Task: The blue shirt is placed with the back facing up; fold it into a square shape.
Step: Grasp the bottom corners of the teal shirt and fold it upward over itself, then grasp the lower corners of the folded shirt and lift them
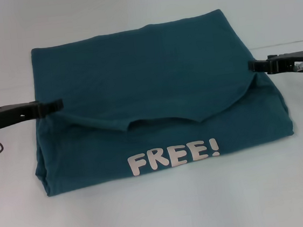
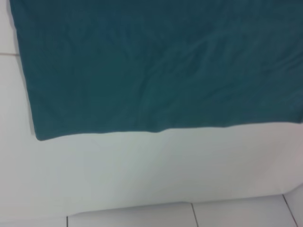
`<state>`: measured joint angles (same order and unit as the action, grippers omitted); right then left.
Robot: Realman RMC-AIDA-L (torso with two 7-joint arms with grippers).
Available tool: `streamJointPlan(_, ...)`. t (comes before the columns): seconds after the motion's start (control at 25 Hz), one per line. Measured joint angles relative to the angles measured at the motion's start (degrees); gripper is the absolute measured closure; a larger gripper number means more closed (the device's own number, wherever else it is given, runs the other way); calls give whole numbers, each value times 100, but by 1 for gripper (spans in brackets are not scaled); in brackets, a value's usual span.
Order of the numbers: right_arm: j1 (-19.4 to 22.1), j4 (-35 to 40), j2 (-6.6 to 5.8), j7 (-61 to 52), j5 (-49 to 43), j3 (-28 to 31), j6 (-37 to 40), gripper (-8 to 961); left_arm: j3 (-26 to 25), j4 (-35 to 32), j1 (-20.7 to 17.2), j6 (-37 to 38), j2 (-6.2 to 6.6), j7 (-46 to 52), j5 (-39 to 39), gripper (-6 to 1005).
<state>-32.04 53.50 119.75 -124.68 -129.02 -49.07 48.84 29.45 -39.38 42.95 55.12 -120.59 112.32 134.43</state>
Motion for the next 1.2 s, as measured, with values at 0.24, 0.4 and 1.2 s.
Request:
streamJointPlan(0.24, 103, 306, -5, 85, 174, 3, 374, 374, -40, -230, -230, 871, 125, 56, -285, 195)
streamJointPlan(0.4, 374, 1050, 7, 59, 189, 42, 1396, 108, -216, -659, -670, 2547, 261, 636, -411, 120)
streamJointPlan(1.2, 412, 1748, -47, 139, 180, -151, 3574, 23, -166, -1136, -842, 3127, 199, 1642, 1243, 88)
